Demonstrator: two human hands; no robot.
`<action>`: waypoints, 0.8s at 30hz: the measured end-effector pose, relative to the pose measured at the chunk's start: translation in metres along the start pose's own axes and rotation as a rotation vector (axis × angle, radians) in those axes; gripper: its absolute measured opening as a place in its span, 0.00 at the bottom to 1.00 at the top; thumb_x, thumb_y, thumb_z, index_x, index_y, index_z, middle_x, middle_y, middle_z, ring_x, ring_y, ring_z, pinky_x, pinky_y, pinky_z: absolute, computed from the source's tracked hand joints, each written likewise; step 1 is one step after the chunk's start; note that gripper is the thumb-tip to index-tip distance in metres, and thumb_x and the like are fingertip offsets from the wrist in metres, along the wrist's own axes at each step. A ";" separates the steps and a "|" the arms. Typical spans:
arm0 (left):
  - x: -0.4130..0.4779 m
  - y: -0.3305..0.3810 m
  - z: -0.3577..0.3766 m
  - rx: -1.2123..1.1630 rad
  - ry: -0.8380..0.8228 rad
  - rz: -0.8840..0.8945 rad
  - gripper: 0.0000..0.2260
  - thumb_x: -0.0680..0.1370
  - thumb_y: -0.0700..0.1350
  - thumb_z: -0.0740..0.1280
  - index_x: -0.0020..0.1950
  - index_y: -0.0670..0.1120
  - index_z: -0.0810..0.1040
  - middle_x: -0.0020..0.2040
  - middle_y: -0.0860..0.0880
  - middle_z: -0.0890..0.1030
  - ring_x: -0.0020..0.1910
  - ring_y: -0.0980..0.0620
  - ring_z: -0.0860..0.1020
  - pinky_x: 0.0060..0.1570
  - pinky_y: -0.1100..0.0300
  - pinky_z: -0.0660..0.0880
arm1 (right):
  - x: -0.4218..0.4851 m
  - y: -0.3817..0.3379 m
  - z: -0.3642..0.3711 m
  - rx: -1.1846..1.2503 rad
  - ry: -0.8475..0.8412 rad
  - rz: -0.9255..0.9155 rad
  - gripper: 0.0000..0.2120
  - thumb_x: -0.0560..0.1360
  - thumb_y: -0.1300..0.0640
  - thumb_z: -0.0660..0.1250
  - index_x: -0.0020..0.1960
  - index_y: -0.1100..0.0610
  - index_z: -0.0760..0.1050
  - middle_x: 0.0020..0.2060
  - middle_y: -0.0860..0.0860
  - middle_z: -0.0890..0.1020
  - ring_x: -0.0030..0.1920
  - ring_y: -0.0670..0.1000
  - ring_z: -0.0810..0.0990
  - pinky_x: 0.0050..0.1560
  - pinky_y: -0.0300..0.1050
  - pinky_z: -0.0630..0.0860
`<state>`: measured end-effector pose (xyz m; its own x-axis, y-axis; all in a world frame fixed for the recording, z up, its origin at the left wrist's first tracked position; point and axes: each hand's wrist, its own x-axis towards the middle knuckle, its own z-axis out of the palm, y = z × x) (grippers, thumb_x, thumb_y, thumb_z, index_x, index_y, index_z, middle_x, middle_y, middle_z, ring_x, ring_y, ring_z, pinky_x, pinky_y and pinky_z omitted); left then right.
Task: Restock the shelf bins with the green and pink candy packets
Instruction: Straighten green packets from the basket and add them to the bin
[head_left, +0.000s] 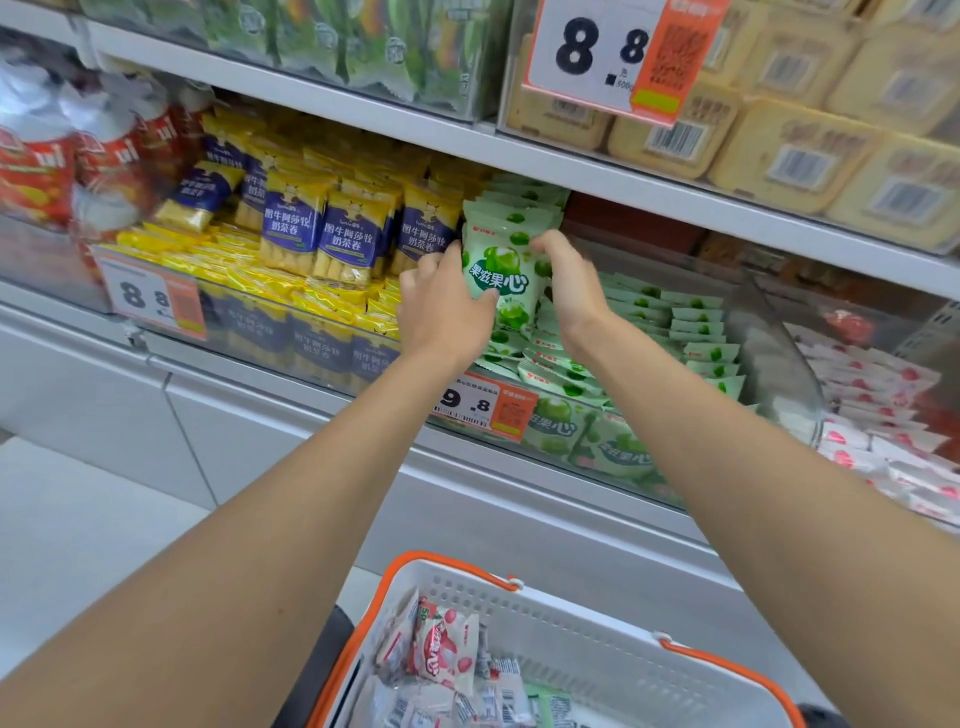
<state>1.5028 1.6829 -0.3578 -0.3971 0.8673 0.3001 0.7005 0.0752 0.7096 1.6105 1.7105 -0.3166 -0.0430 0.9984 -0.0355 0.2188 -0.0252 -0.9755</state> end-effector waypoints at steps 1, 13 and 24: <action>0.000 0.000 0.000 -0.002 0.004 -0.001 0.29 0.80 0.53 0.65 0.78 0.48 0.60 0.72 0.47 0.67 0.71 0.44 0.62 0.67 0.51 0.64 | -0.001 0.002 0.001 0.015 0.015 -0.008 0.18 0.77 0.48 0.61 0.62 0.57 0.73 0.46 0.45 0.74 0.46 0.44 0.72 0.45 0.44 0.64; -0.004 -0.005 0.003 0.040 0.050 0.070 0.25 0.82 0.48 0.60 0.78 0.46 0.60 0.73 0.46 0.67 0.70 0.44 0.63 0.67 0.51 0.64 | -0.017 0.034 -0.001 -0.563 0.013 -0.291 0.10 0.78 0.56 0.63 0.59 0.56 0.75 0.51 0.53 0.81 0.47 0.54 0.80 0.39 0.42 0.73; -0.053 0.000 -0.001 0.065 0.258 0.069 0.35 0.78 0.50 0.69 0.79 0.44 0.56 0.74 0.47 0.65 0.72 0.46 0.63 0.70 0.50 0.63 | -0.062 0.048 -0.034 -0.643 0.159 -0.429 0.24 0.76 0.62 0.63 0.72 0.60 0.68 0.58 0.52 0.76 0.61 0.51 0.71 0.65 0.45 0.67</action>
<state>1.5233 1.6367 -0.3733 -0.4790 0.7183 0.5045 0.7647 0.0592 0.6417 1.6564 1.6492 -0.3542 -0.1217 0.9110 0.3941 0.7375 0.3487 -0.5783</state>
